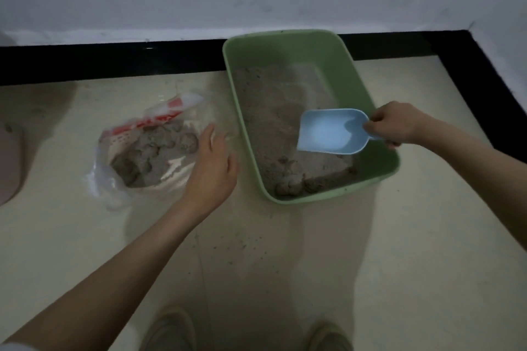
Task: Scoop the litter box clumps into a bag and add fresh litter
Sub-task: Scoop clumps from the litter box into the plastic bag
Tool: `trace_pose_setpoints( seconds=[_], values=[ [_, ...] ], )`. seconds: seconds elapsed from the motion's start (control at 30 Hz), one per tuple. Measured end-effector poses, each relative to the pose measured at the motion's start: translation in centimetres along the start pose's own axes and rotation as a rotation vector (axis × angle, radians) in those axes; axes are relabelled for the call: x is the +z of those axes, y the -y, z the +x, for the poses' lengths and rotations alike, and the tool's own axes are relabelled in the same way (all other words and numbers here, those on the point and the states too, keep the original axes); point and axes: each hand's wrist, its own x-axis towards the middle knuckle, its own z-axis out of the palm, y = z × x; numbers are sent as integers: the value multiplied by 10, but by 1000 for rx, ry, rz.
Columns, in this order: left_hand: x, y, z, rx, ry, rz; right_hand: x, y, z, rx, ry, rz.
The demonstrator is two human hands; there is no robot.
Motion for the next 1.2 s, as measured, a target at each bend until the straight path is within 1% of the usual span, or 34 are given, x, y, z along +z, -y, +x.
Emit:
trace_pose_setpoints(
  seconds=[0.07,0.13,0.27,0.4,0.47,0.57,0.7,0.9,1.1,1.2],
  values=[
    [17,-11,8,-57,85,-5,4,-15,13,10,-29,-141],
    [32,-19,19,-86,107,-12,7,-25,24,-4,-66,-242],
    [58,-34,30,-208,18,-104,12,-22,39,-118,-149,-440],
    [70,-45,30,-217,-99,-103,18,-9,56,-228,-204,-555],
    [74,-44,31,-215,-136,-81,25,0,66,-310,-205,-577],
    [77,-41,32,-217,-172,-118,38,14,82,-440,-241,-611],
    [81,-37,33,-190,-195,-141,46,26,101,-510,-276,-608],
    [82,-36,33,-189,-201,-156,63,35,116,-576,-233,-579],
    [83,-34,34,-190,-210,-141,87,45,111,-824,-217,-488],
    [84,-34,34,-181,-207,-153,94,48,111,-849,-229,-450]
  ],
)
